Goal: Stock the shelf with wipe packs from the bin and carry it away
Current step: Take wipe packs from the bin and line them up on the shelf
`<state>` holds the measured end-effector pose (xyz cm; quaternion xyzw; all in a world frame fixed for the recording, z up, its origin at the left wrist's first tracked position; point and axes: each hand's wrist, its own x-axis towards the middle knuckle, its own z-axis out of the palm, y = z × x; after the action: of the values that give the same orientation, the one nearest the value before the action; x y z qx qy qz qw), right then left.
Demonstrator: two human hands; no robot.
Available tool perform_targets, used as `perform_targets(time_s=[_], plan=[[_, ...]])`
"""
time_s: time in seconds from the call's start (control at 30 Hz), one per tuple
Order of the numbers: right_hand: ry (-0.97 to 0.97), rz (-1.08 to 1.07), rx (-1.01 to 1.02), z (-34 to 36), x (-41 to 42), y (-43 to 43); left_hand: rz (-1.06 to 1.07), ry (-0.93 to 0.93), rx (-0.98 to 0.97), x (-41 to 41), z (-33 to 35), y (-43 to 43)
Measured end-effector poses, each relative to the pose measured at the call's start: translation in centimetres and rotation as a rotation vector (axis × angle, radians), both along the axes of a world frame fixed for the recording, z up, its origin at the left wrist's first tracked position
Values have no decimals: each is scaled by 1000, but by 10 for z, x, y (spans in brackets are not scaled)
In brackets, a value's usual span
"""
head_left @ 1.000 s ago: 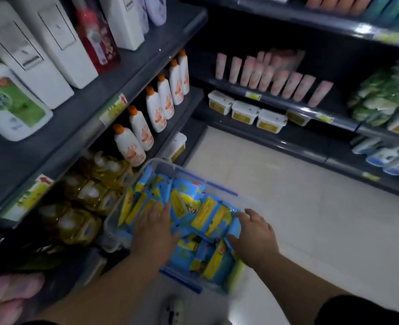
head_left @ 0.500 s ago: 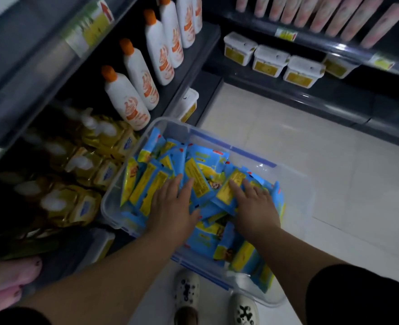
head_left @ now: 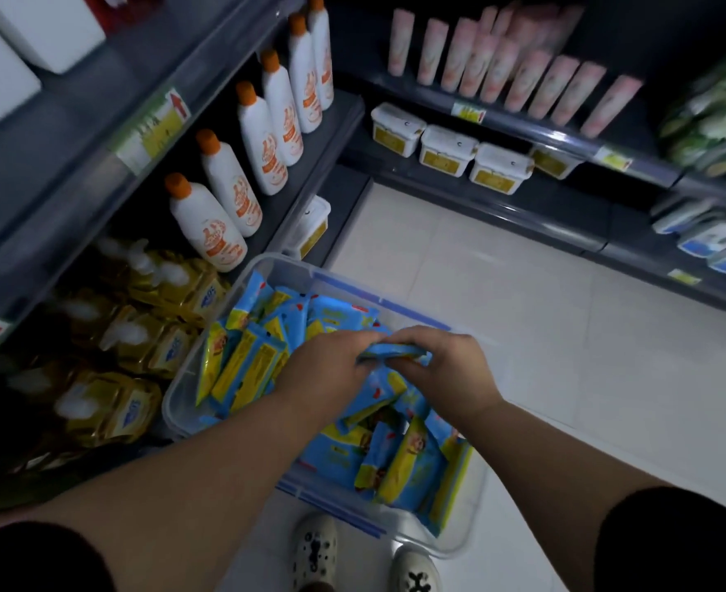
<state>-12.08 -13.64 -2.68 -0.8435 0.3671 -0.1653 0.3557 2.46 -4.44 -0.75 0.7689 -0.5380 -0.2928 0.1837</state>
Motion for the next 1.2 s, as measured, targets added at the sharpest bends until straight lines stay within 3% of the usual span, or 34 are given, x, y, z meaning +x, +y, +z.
perform_targets(time_s=[0.13,0.23,0.3,0.6,0.7,0.93,1.1,1.2], plan=[[267,-26,136,-4,-17,-10,175,0,4,-6,3,0],[651,88,42,-17,-40,-15,417,81,29,-9,-10,3],[805,236,-47,-26,-49,-10,503,148,32,-13,-19,7],[896,410,-199,-36,-48,1,565,278,14,-20,-29,28],[804,282,-103,-13,-40,-6,593,289,-11,-20,-13,29],[164,-188,229,73,-13,-19,749,312,-196,-9,52,42],[-159,-282,490,149,6,-14,867,311,-370,-1,118,68],[-225,-174,599,198,16,1,941,316,-453,0,163,91]])
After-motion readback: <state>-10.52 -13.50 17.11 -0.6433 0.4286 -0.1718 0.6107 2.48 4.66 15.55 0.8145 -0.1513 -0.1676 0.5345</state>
